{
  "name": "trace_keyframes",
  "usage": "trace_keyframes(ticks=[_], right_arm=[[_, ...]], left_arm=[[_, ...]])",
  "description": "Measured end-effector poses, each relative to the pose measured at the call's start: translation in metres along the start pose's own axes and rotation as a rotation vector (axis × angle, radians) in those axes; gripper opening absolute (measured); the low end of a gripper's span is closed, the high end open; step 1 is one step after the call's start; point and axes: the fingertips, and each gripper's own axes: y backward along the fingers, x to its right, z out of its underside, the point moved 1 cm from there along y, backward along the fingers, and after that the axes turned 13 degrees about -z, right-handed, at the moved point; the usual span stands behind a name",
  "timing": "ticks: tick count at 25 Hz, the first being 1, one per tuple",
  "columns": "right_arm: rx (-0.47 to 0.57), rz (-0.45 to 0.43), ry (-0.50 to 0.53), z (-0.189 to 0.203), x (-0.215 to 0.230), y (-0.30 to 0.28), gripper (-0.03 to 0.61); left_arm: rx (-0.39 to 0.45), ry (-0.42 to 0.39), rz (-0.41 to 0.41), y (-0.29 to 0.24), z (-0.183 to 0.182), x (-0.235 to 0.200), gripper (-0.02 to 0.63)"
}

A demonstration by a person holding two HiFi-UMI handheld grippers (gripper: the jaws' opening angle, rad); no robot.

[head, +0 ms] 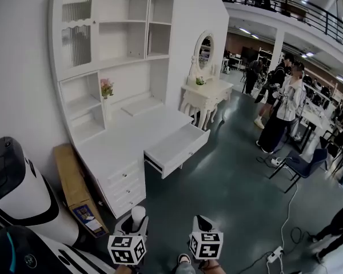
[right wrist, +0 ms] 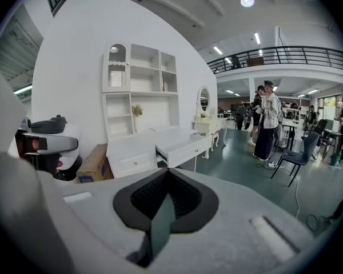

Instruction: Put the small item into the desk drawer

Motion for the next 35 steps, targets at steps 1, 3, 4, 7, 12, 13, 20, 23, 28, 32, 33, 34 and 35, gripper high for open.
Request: trace_keyframes(ticks=[1, 3, 4, 7, 12, 13, 20, 23, 28, 32, 33, 34, 35], right_arm=[[-0.002, -0.003, 0.001, -0.003, 0.009, -0.005, 0.005], [0.007, -0.010, 0.004, -0.014, 0.032, -0.015, 0.005], [0.017, -0.011, 0.007, -0.024, 0.046, -0.021, 0.006], [0.044, -0.024, 0.015, -0.054, 0.085, -0.042, 0.005], [0.072, -0.046, 0.034, -0.099, 0.134, -0.069, 0.005], [0.076, -0.048, 0.038, -0.106, 0.145, -0.073, 0.005], [0.081, -0.059, 0.026, -0.136, 0.219, -0.103, 0.005], [0.070, -0.066, 0.017, -0.142, 0.246, -0.118, 0.005], [0.065, -0.079, 0.004, -0.153, 0.273, -0.139, 0.005], [0.053, -0.087, 0.005, -0.161, 0.283, -0.155, 0.005], [0.052, -0.088, 0.009, -0.164, 0.286, -0.159, 0.005], [0.052, -0.088, 0.011, -0.166, 0.289, -0.163, 0.005], [0.053, -0.084, 0.011, -0.168, 0.293, -0.167, 0.005]], left_arm=[[-0.004, 0.005, -0.010, -0.008, 0.000, 0.002, 0.179], [0.001, 0.019, -0.028, -0.027, -0.006, 0.010, 0.179], [0.010, 0.026, -0.034, -0.038, -0.012, 0.016, 0.179], [0.038, 0.032, -0.042, -0.074, -0.033, 0.040, 0.179], [0.064, 0.007, -0.035, -0.123, -0.065, 0.083, 0.179], [0.068, 0.009, -0.037, -0.133, -0.070, 0.090, 0.179], [0.073, 0.011, -0.044, -0.204, -0.092, 0.136, 0.179], [0.066, 0.000, -0.045, -0.230, -0.096, 0.153, 0.179], [0.040, -0.024, -0.051, -0.258, -0.100, 0.166, 0.179], [0.017, -0.022, -0.053, -0.279, -0.105, 0.167, 0.179], [0.020, -0.021, -0.053, -0.285, -0.109, 0.167, 0.179], [0.025, -0.021, -0.051, -0.292, -0.113, 0.168, 0.179], [0.030, -0.022, -0.048, -0.299, -0.117, 0.169, 0.179]])
